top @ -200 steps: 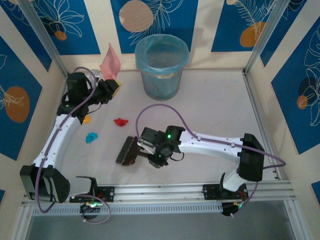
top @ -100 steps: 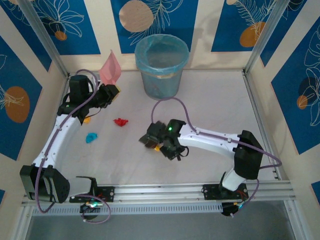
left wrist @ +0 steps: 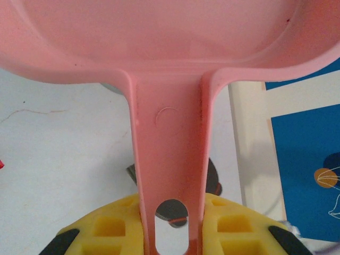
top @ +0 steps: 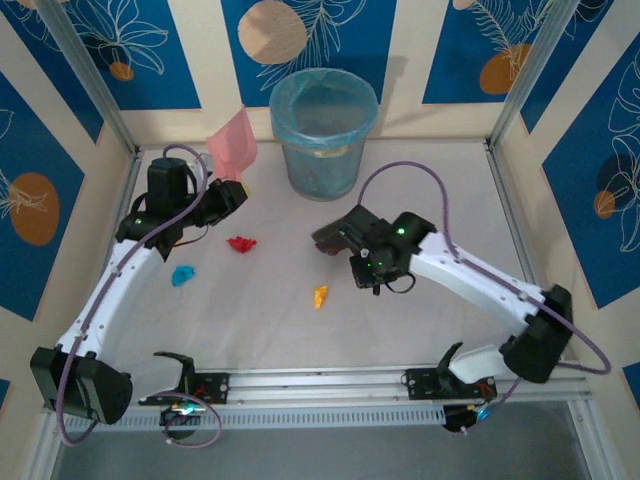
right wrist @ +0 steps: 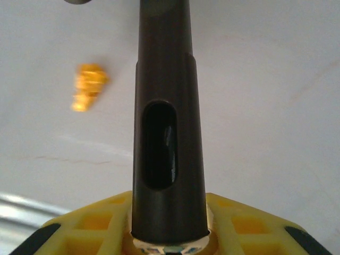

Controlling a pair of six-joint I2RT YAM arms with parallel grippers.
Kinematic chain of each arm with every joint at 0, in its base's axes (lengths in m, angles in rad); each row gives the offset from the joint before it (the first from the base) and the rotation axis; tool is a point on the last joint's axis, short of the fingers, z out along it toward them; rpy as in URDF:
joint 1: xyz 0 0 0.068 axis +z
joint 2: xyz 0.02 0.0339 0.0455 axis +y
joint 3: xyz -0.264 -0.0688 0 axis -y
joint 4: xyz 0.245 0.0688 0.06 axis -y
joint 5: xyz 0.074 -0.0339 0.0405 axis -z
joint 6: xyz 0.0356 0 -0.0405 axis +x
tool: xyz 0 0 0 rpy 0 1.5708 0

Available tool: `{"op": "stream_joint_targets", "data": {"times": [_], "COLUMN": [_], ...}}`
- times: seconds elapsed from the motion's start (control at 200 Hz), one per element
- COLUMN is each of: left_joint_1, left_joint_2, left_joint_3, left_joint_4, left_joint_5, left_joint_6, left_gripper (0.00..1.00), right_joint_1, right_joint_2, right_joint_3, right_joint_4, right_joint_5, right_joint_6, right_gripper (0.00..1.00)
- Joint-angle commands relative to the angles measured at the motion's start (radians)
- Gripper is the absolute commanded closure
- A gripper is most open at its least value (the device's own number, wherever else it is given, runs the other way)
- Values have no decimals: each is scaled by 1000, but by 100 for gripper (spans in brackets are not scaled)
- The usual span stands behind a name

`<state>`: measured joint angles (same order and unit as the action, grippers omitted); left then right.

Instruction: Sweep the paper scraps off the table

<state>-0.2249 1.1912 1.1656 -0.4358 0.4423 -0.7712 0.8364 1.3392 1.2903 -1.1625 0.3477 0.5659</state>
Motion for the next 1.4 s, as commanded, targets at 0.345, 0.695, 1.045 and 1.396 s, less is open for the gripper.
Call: {"op": "stream_joint_targets", "data": {"times": [0.345,0.695,1.045,1.396], "left_joint_1": [-31,-57,-72,-102], "left_joint_2": [30,72,48,34], "left_joint_3": [35,52,48,51], "left_joint_4": [-1,17,-24,-111], "left_joint_5": [-34,-35,-64,-66], "left_joint_6": [61,62,115,199], "left_gripper": [100,100,100,100], "right_joint_1": [21,-34,-225,-376], "right_joint_2": [-171,-169,-85,-34], "right_joint_3": [-2,-236,-284,-309], "right_joint_4": [-35,-19,61,254], "right_joint_5": [-689,-1017,-830,-832], "right_joint_6": [-36,76,201,398], "right_gripper": [100,100,100,100]}}
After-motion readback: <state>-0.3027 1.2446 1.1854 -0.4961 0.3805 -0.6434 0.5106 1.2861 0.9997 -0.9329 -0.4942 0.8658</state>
